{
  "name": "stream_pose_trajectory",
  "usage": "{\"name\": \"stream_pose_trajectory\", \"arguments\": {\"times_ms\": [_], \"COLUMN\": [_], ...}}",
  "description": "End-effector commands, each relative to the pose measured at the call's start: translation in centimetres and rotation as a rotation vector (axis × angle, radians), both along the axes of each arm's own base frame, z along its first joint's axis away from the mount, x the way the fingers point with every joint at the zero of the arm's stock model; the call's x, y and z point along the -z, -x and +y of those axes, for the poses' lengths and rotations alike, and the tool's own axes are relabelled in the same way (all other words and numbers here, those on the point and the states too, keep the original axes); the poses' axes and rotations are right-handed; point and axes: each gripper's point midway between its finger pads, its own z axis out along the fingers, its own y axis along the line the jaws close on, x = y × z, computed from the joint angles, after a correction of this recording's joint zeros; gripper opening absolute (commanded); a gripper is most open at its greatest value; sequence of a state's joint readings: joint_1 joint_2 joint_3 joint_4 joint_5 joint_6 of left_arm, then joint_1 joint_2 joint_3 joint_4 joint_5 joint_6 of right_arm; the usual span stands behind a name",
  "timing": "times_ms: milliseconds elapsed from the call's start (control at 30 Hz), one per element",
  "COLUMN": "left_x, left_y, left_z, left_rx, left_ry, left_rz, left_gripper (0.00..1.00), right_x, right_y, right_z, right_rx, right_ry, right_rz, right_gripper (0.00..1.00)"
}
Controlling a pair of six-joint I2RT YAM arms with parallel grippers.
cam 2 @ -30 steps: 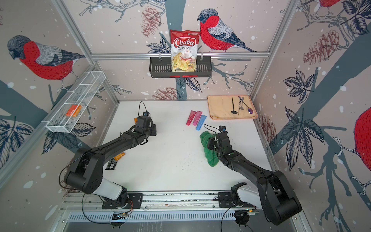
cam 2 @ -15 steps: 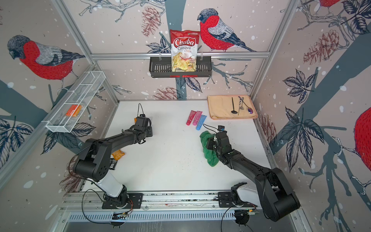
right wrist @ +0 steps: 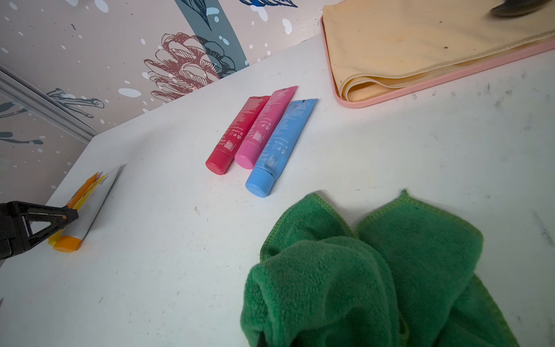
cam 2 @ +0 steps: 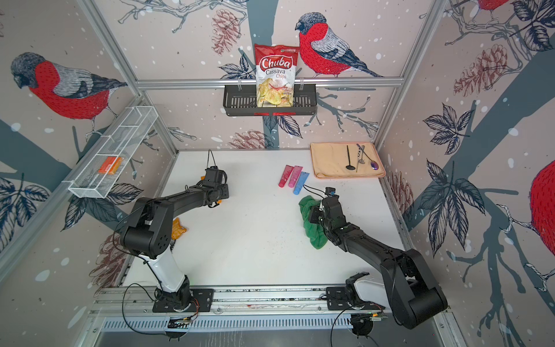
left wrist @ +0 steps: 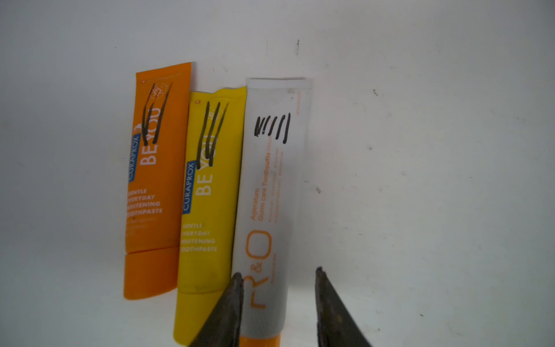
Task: Wipe the surface of the toothpaste tube
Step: Pick up the toothpaste from the center of the board.
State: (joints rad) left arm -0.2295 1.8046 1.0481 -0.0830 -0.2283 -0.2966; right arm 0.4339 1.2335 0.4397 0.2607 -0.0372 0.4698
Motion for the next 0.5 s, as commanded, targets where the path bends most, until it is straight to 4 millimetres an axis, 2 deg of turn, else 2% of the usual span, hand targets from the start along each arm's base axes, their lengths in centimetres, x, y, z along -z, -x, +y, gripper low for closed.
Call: {"name": "stream_pose_trajectory", "arguments": {"times_ms": [0, 300, 467], "left_x": [0.43, 0.17, 1.03], "left_y": [0.33, 1.11, 1.27], "left_z": [0.38, 1.31, 0.98], "left_rx": [-0.009, -0.038, -0.022], "left_ry": [-0.009, -0.02, -0.012], "left_rz": [0.032, 0.036, 0.065], "left_gripper": [0.39, 0.4, 0.4], "right_x": [-0.82, -0.77, -0.82], "right_y": [-0.49, -0.46, -0.44], "right_z": [0.43, 0.49, 0.53], "right_rx": [-0.012, -0.015, -0.016], "right_ry": [-0.013, -0.009, -0.009], "right_rz": [-0.031, -0.029, -0.031], "right_gripper": [0.01, 0.01, 0.01]}}
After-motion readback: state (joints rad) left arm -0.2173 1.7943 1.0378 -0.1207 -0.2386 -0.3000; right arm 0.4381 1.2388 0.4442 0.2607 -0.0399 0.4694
